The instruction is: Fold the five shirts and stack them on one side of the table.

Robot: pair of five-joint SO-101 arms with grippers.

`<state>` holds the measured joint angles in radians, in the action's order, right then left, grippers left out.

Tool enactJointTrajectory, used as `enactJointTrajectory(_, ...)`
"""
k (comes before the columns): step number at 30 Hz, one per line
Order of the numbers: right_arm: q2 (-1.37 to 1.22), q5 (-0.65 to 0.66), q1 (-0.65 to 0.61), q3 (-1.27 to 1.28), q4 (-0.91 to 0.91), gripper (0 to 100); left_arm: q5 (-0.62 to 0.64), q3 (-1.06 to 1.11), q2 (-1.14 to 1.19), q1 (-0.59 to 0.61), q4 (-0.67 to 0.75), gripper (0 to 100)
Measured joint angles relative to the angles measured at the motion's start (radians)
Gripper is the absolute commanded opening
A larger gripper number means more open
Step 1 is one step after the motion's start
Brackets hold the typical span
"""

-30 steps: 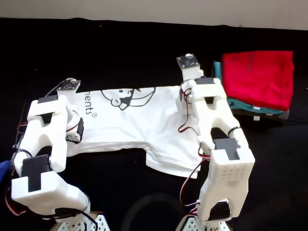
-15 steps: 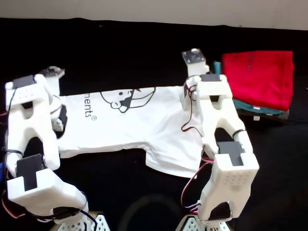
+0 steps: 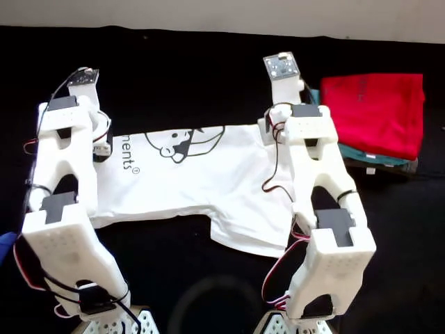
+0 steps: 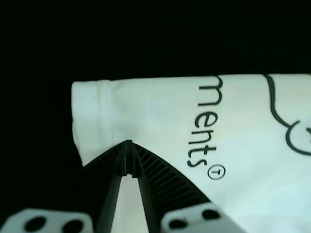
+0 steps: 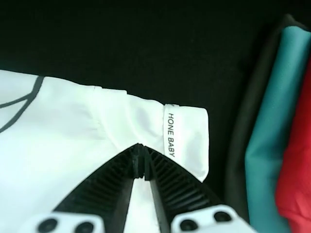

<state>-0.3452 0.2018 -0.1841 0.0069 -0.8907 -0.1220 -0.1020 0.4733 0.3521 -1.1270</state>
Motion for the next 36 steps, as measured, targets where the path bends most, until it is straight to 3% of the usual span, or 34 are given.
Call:
enactJointTrajectory(10, -0.285, 0.002, 0.054, -0.196, 0.031, 0.6, 0.014, -0.433, 0.354, 0.021, -0.002, 1)
enactJointTrajectory(18, -0.351, 0.002, 0.061, -0.446, -0.198, 0.6, 0.014, -0.936, 0.594, 0.021, -0.284, 1)
enactJointTrajectory(26, -0.353, 0.002, 0.061, -0.632, -0.396, 0.6, 0.014, -1.361, 0.631, 0.012, -0.611, 1)
enactJointTrajectory(31, -0.353, 0.002, 0.060, -0.781, -0.540, 0.6, 0.014, -1.402, 0.609, 0.002, -0.646, 1)
enactJointTrajectory(36, -0.353, 0.002, 0.025, -0.994, -0.717, 0.6, 0.014, -1.264, 0.445, -0.003, -0.649, 1)
